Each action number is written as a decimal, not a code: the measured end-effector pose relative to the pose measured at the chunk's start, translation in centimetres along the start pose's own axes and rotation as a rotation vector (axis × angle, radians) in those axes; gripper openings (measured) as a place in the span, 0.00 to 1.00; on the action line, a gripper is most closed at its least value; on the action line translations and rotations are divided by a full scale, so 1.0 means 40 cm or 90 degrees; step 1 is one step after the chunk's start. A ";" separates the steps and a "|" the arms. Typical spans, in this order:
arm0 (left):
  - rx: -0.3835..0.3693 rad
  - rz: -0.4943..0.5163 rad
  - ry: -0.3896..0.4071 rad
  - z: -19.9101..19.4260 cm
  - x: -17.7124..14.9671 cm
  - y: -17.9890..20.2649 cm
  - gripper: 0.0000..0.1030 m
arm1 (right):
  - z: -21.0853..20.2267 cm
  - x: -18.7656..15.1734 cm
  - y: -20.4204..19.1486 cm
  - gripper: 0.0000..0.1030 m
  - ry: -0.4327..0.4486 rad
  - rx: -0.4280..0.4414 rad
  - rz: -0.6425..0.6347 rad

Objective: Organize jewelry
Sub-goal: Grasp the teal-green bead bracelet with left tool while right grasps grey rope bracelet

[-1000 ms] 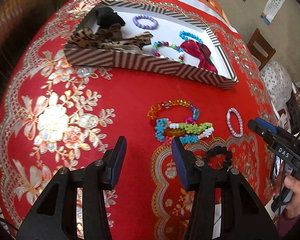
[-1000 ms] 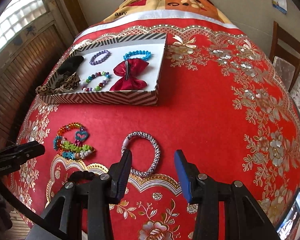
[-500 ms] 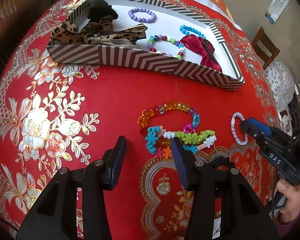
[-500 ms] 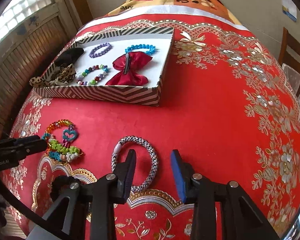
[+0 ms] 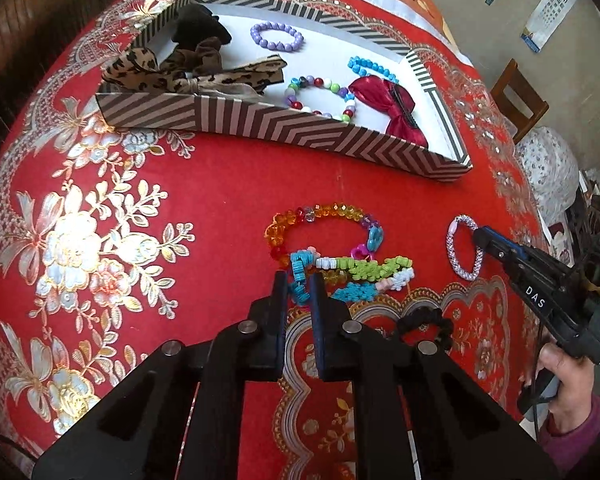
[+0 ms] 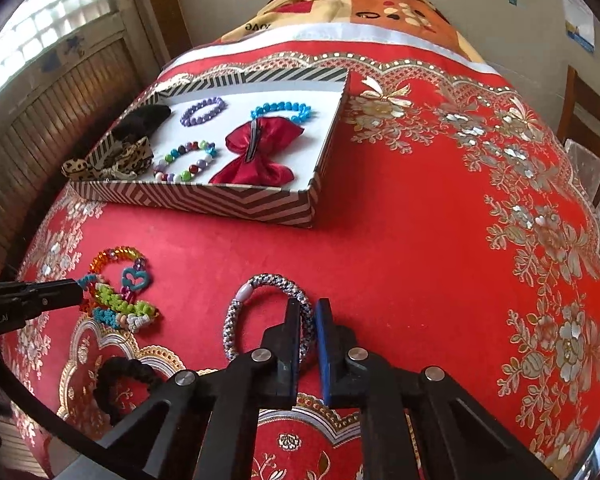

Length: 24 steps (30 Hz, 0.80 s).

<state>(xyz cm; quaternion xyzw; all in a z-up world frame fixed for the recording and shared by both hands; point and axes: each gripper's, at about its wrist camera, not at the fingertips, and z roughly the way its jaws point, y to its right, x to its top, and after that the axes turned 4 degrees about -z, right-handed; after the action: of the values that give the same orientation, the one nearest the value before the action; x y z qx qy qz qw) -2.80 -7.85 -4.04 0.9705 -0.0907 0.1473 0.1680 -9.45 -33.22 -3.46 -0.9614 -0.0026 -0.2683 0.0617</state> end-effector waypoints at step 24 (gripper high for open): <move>-0.014 0.015 0.034 -0.079 -0.016 0.032 0.09 | -0.075 0.005 -0.019 0.06 0.030 0.013 0.004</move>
<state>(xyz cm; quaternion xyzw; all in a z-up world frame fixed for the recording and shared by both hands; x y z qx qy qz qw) -4.48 -7.85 -1.03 0.9632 -0.0992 0.1738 0.1796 -10.85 -32.84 -0.71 -0.9540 -0.0011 -0.2909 0.0726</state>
